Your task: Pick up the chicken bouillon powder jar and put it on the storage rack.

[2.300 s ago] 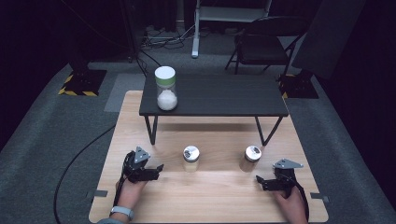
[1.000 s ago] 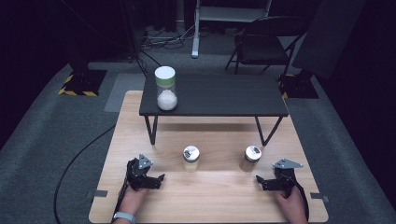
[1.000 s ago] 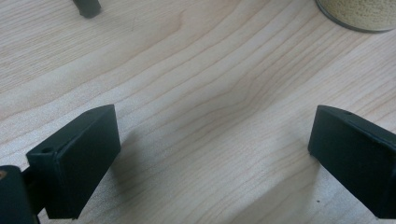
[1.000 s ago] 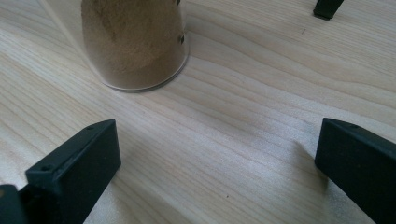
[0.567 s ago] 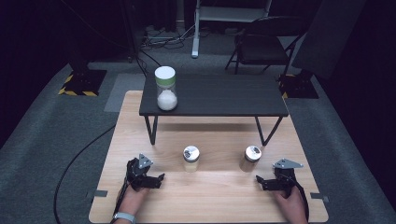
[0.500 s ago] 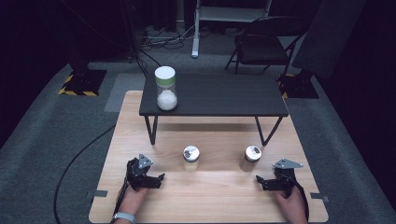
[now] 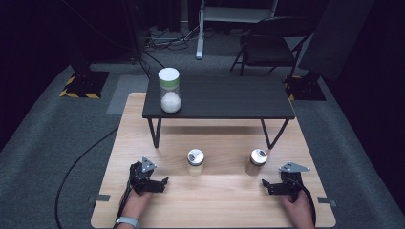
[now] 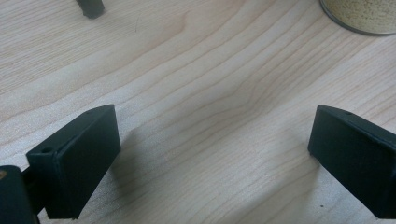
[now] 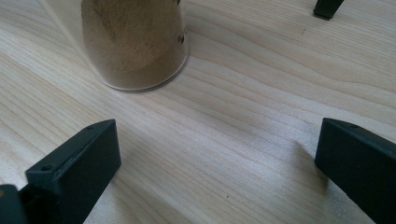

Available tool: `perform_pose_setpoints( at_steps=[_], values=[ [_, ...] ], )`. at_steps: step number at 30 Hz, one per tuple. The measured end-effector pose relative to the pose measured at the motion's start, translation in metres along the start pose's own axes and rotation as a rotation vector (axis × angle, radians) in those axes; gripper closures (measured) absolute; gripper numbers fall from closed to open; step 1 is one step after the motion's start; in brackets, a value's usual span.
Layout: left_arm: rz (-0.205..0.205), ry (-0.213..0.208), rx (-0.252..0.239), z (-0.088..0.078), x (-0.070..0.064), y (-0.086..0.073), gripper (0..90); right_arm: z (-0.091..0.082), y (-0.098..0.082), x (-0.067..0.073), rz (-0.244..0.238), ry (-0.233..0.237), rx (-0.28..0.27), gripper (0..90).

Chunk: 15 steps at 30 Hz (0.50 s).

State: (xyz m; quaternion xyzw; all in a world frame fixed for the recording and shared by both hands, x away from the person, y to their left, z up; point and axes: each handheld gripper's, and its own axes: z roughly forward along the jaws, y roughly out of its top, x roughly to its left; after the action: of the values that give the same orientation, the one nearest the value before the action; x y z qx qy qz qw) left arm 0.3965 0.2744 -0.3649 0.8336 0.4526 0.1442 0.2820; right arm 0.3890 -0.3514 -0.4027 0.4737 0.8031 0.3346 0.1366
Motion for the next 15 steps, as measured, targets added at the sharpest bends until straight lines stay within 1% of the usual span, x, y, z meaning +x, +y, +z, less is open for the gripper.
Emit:
perform_pose_setpoints(
  at_steps=[15],
  values=[
    [0.001,-0.003,0.003,0.0000,0.0000,0.0002,0.9,-0.0001,-0.0002,-0.0014,-0.004,0.007,-0.002,0.7]
  ],
)
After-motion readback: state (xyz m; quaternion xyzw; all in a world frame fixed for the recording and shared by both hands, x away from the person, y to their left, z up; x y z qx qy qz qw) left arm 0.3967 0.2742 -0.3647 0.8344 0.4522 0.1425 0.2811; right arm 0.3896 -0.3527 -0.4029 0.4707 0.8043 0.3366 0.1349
